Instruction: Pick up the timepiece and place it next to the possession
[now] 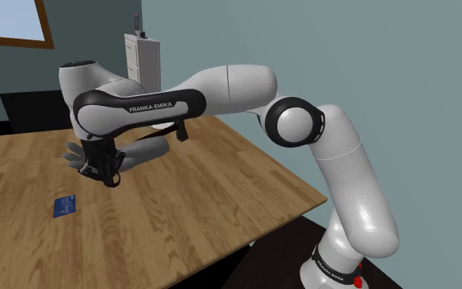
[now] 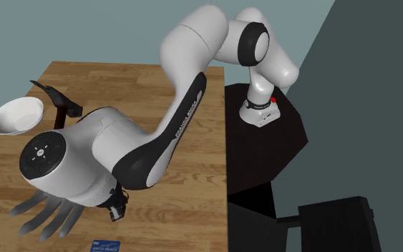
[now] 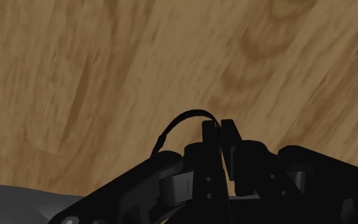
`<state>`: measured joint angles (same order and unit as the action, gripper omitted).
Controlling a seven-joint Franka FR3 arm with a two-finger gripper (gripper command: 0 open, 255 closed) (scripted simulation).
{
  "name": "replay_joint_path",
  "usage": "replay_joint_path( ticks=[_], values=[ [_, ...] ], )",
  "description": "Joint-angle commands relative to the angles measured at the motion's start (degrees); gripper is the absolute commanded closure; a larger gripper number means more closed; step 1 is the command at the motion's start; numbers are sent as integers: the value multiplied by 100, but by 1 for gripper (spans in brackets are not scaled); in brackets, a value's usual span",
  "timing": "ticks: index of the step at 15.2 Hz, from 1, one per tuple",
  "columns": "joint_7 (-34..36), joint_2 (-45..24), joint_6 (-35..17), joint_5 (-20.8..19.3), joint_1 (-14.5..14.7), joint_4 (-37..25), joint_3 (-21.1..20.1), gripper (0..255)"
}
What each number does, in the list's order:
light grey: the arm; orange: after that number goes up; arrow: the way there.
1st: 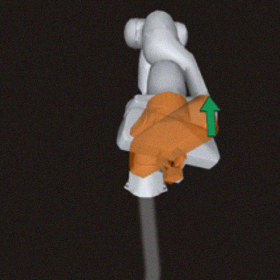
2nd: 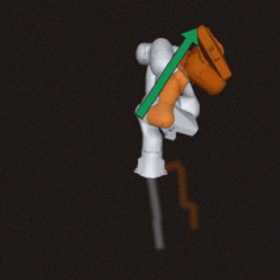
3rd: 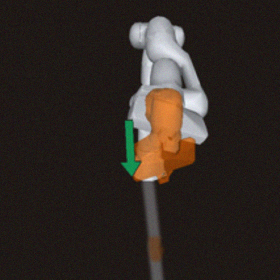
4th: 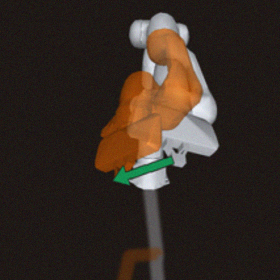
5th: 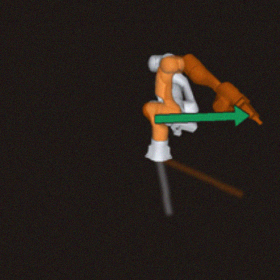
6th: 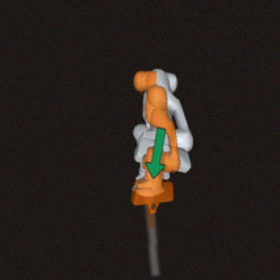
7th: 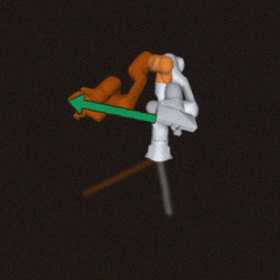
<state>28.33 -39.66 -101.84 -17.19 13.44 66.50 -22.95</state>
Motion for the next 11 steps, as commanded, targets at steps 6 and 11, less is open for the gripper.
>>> replay_joint_path(
  ticks=[6, 11],
  values=[
    [65, -86, -493, -50, -51, 419, 29, 255],
    [93, -146, -683, -78, -61, 556, 47, 255]
  ],
)
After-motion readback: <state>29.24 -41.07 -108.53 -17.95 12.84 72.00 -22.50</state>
